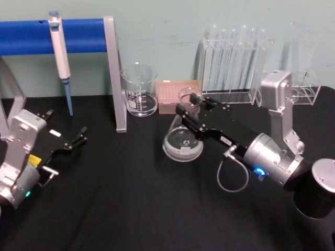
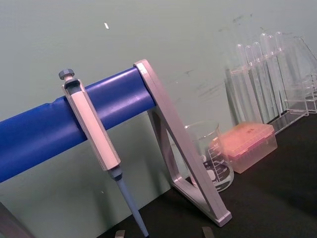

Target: Grasp the erlenmeyer flask with one hand, shake it three times, then place it back.

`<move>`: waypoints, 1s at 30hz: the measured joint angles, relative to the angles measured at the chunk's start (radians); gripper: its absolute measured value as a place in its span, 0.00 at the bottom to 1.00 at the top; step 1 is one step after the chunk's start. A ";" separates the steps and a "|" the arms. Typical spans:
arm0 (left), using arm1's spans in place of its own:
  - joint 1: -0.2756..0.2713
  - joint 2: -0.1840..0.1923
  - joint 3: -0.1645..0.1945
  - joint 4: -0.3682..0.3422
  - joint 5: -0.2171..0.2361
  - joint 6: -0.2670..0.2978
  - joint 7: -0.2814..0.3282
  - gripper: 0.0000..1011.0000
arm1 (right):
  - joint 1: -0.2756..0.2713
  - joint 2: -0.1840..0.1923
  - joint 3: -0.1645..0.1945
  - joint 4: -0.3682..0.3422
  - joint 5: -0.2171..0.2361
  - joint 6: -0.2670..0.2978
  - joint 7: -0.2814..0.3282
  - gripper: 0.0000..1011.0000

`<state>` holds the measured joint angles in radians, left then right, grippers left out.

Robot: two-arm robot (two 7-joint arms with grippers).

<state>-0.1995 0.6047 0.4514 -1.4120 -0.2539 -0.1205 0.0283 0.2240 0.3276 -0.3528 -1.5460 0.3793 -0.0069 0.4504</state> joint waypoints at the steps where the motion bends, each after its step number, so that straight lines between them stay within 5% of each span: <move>1: 0.000 0.000 0.000 0.000 0.000 0.000 0.000 0.99 | 0.006 0.000 -0.010 0.005 0.005 -0.001 0.007 0.44; 30: 0.000 0.000 0.000 0.000 0.000 0.000 0.000 0.99 | 0.055 0.032 -0.078 0.059 0.071 -0.040 0.064 0.44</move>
<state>-0.1995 0.6047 0.4514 -1.4120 -0.2539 -0.1206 0.0283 0.2794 0.3597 -0.4304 -1.4874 0.4506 -0.0474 0.5141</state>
